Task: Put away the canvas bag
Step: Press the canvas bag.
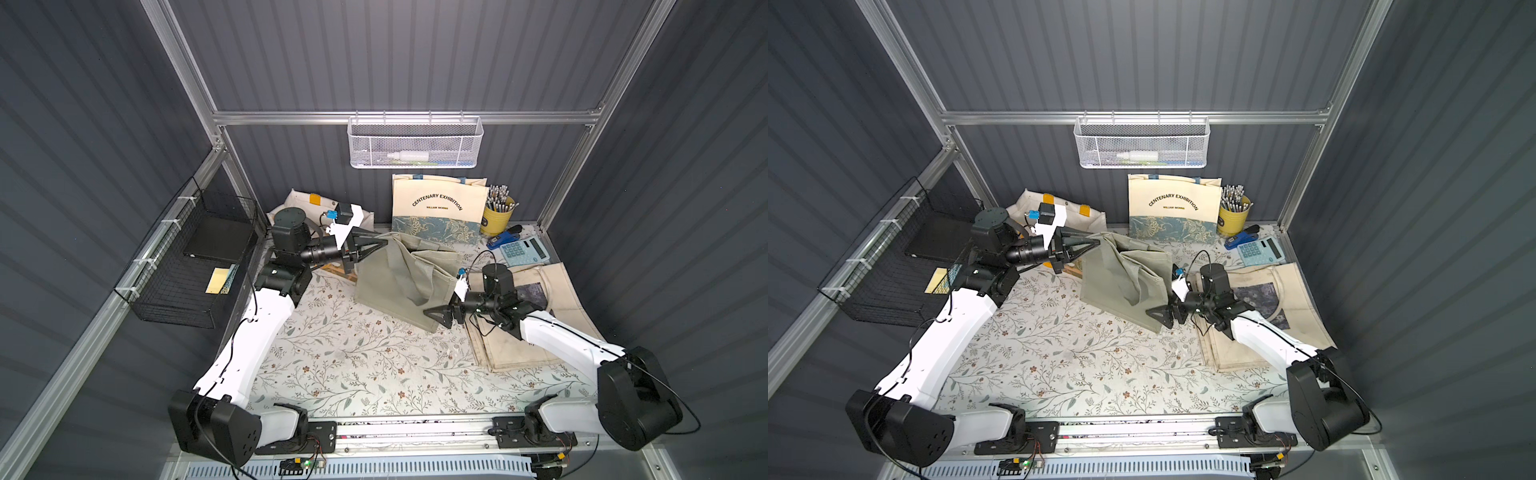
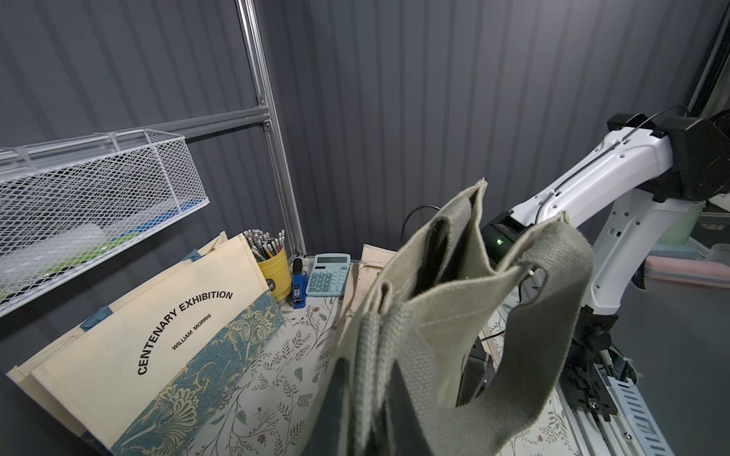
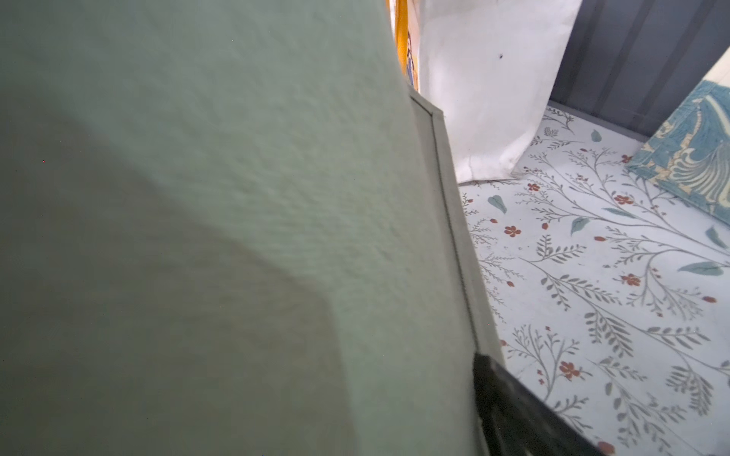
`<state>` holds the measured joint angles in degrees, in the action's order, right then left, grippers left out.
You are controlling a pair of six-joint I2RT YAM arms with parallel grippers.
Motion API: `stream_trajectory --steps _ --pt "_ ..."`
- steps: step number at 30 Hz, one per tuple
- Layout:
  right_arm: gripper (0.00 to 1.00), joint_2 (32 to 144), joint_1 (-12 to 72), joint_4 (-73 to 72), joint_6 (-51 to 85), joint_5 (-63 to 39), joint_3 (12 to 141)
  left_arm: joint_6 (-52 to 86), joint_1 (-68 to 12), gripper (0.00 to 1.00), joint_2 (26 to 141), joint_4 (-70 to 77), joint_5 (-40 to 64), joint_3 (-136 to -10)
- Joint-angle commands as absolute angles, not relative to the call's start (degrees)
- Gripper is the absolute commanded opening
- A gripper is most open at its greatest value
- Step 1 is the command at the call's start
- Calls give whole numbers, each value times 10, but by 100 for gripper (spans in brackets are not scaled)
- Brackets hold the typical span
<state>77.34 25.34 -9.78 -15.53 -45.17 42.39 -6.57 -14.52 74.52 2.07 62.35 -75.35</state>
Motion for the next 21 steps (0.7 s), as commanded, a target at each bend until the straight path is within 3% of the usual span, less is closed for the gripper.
stream_trajectory --steps 1,5,10,16,17,19,21 --pt "83 784 255 -100 -166 -464 422 -21 -141 0 738 89 651 -783" --pt "40 794 255 -88 -169 -484 432 -8 -139 0 737 102 649 -780" --pt "2 785 255 -77 -174 -498 437 5 -135 0 740 115 642 -776" --pt "0 735 255 -59 -176 -512 431 -26 -135 0 743 68 618 -777" --pt "0 724 254 -49 -182 -514 431 -36 -135 7 743 57 611 -776" --pt "0 706 254 -33 -190 -516 431 -47 -135 35 744 42 598 -775" --pt "0 691 254 -8 -204 -519 435 -61 -135 51 747 25 593 -777"
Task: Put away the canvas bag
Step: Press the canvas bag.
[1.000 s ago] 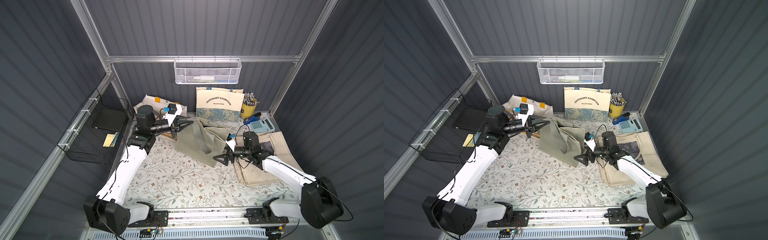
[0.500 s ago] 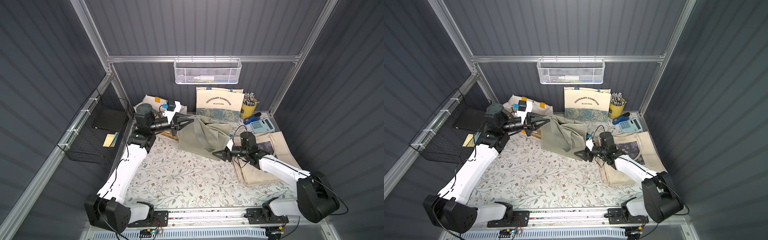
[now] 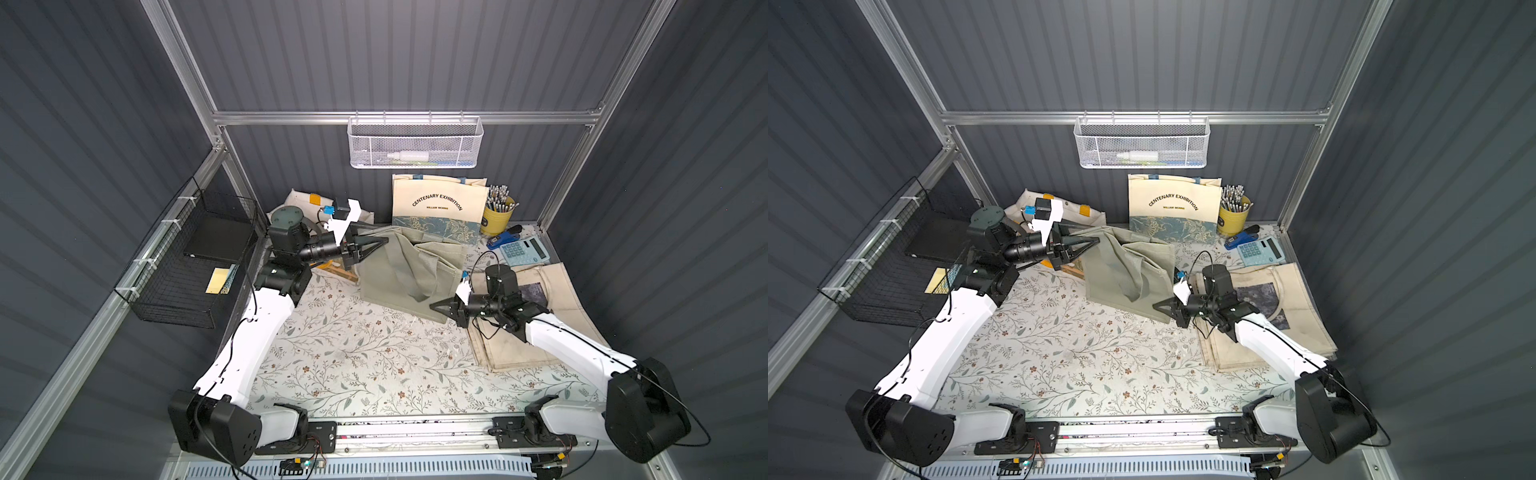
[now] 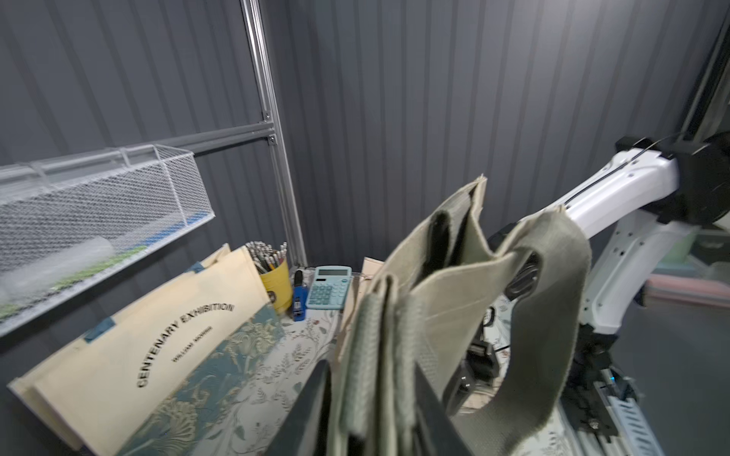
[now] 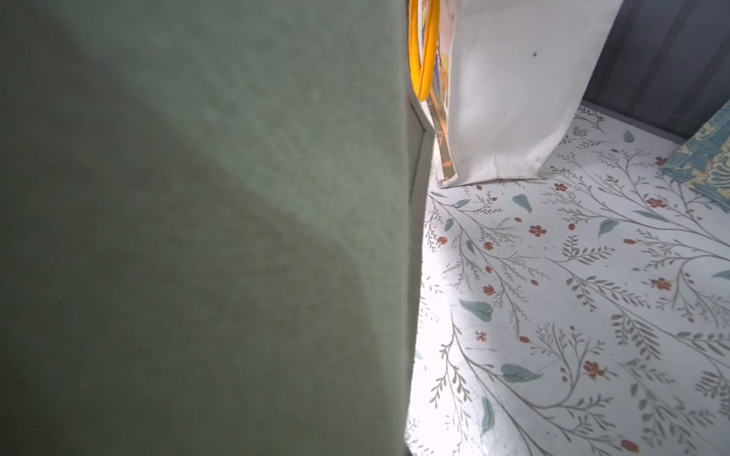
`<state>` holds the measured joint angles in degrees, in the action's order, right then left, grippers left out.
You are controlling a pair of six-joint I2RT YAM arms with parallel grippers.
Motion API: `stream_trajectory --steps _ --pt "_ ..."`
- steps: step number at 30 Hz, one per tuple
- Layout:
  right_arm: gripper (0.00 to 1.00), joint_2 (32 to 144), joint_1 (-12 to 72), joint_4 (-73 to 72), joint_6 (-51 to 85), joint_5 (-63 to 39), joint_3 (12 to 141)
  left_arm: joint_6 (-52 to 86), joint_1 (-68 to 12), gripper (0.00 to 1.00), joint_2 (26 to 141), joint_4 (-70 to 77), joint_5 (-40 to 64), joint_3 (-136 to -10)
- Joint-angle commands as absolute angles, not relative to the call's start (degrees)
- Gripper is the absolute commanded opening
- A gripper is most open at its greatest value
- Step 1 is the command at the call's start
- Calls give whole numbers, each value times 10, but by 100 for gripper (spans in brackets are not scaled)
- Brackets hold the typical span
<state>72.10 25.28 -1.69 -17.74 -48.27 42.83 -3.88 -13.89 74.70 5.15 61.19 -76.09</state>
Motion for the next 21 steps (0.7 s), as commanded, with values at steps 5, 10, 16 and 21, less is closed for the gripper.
stream_trajectory --steps 5,10,16,21 --pt "0 651 255 46 -233 -506 441 -77 -135 92 746 15 574 -762" --pt "0 636 254 80 -251 -481 458 -93 -135 100 740 6 566 -742" --pt "0 627 246 101 -265 -479 487 -122 -134 99 719 -37 580 -687" --pt "0 616 234 100 -282 -497 496 -148 -131 100 686 -55 578 -618"
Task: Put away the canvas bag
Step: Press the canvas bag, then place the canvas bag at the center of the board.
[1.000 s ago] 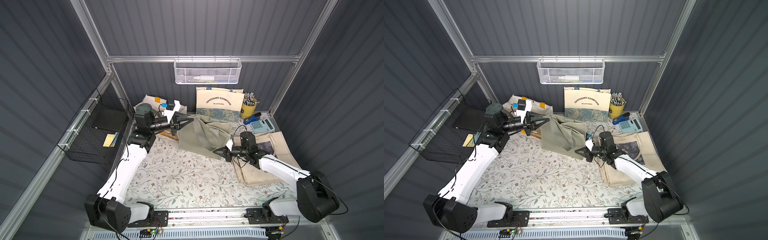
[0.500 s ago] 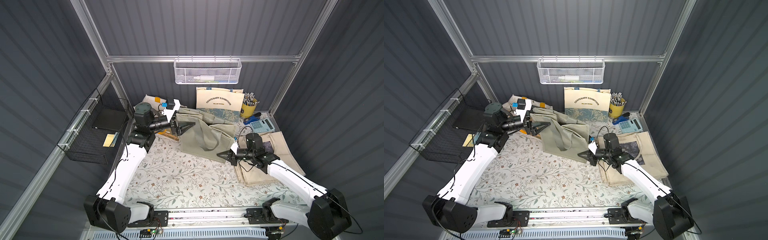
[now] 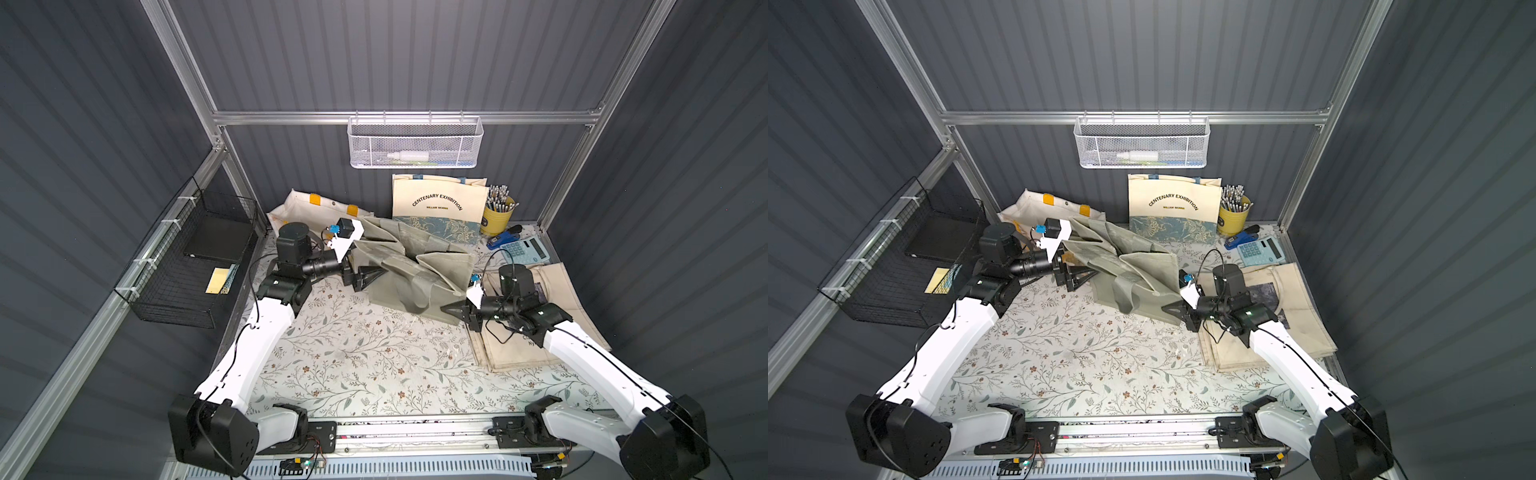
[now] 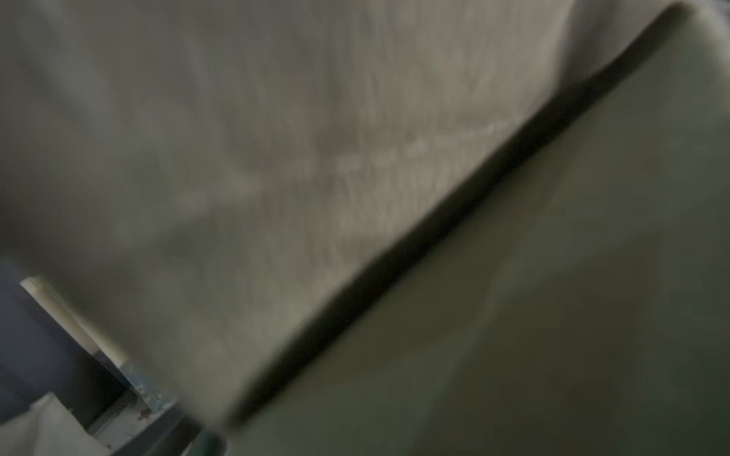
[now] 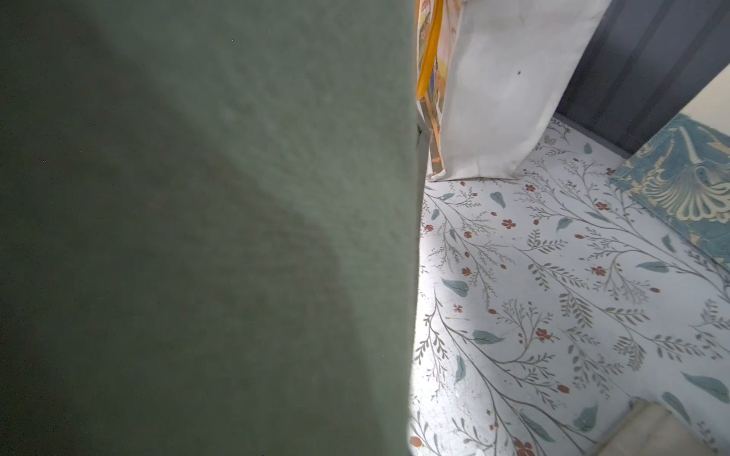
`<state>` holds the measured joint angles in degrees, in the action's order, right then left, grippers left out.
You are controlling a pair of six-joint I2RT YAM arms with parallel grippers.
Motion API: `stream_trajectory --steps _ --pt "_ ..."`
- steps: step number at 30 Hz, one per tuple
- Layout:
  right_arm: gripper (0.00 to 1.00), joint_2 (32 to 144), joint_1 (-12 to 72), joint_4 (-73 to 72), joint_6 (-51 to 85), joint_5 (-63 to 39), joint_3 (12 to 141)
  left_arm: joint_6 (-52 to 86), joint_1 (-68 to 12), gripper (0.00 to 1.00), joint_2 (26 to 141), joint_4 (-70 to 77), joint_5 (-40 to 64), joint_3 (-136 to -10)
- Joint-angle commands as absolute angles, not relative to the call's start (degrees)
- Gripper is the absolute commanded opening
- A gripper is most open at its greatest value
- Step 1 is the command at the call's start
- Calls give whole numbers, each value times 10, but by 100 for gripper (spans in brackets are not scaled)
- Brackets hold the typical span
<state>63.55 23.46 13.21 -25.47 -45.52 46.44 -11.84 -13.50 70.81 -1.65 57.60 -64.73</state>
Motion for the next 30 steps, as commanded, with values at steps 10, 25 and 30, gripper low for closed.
stream_trajectory --steps 10,25,30 --pt "0 631 226 124 -274 -563 516 -140 -92 99 669 -34 546 -586" --pt "0 651 222 132 -243 -619 552 -174 -89 99 694 -153 709 -574" --pt "0 661 222 114 -224 -640 554 -171 -91 82 699 -154 734 -564"
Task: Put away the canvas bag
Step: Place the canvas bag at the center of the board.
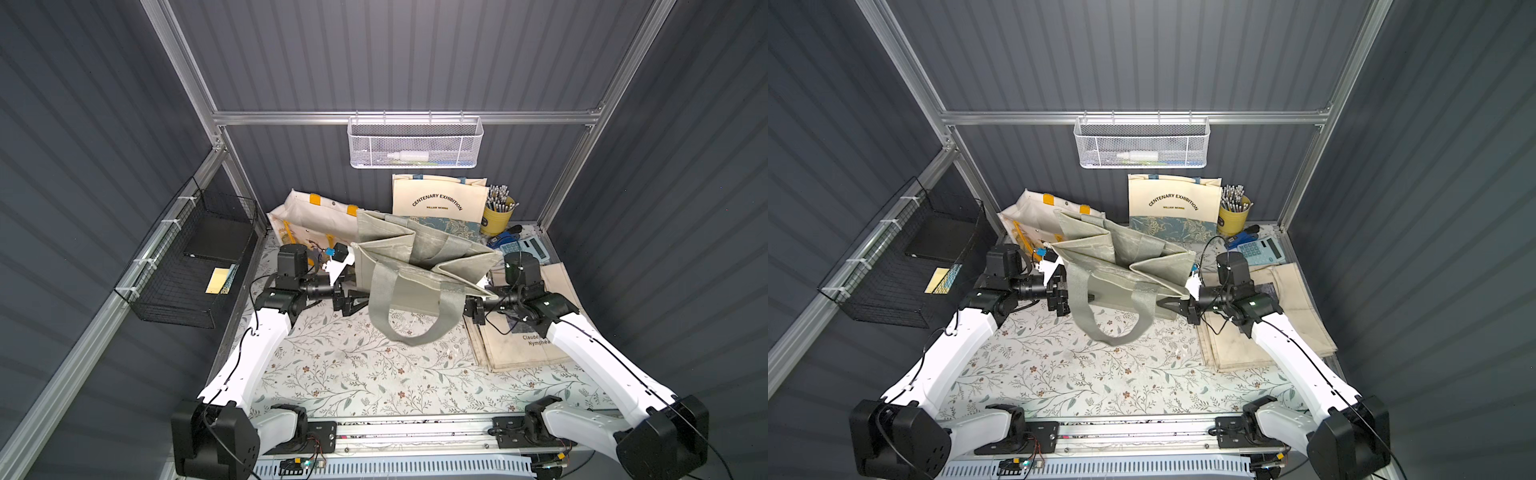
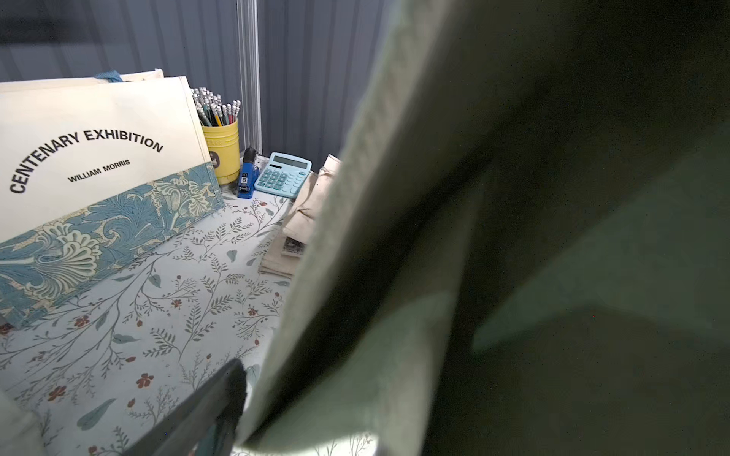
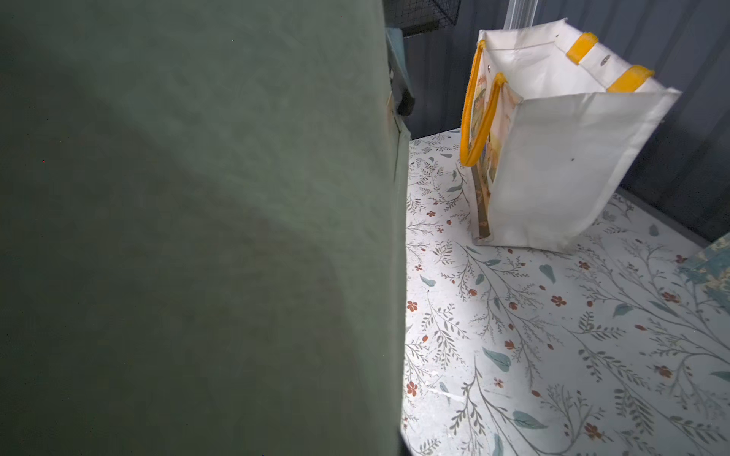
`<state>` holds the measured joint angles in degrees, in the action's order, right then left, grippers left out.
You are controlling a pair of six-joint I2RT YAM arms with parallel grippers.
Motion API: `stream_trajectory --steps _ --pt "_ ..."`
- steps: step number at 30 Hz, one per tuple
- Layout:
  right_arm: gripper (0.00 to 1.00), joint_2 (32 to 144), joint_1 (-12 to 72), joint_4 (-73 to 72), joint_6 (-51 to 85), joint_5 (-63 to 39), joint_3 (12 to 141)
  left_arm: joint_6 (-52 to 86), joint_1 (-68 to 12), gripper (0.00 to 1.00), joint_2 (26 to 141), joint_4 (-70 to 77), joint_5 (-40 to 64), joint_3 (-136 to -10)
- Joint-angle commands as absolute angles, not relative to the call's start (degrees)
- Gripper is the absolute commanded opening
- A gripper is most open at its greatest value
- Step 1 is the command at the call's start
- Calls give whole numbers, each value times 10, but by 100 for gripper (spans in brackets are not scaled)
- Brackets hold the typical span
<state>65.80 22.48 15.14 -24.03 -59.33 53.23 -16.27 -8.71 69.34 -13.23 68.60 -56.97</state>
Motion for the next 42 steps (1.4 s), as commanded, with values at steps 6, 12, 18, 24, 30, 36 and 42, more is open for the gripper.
stream_trajectory --steps 6,12,18,24,30,36,42 --pt "0 676 222 122 -225 -649 558 -191 -108 13 720 -193 742 -595" --pt "0 667 216 110 -159 -591 558 -175 -130 0 734 -225 715 -626" --pt "0 681 194 99 -12 -580 534 -33 -140 0 732 -126 655 -607" --pt "0 692 185 111 83 -578 496 50 -189 0 786 -143 578 -621" --pt "0 708 156 174 89 -600 488 73 -198 0 817 -167 549 -633" --pt "0 702 107 247 61 -574 469 40 -198 0 840 -238 542 -678" --pt "0 700 44 303 43 -594 457 48 -214 0 861 -252 542 -706"
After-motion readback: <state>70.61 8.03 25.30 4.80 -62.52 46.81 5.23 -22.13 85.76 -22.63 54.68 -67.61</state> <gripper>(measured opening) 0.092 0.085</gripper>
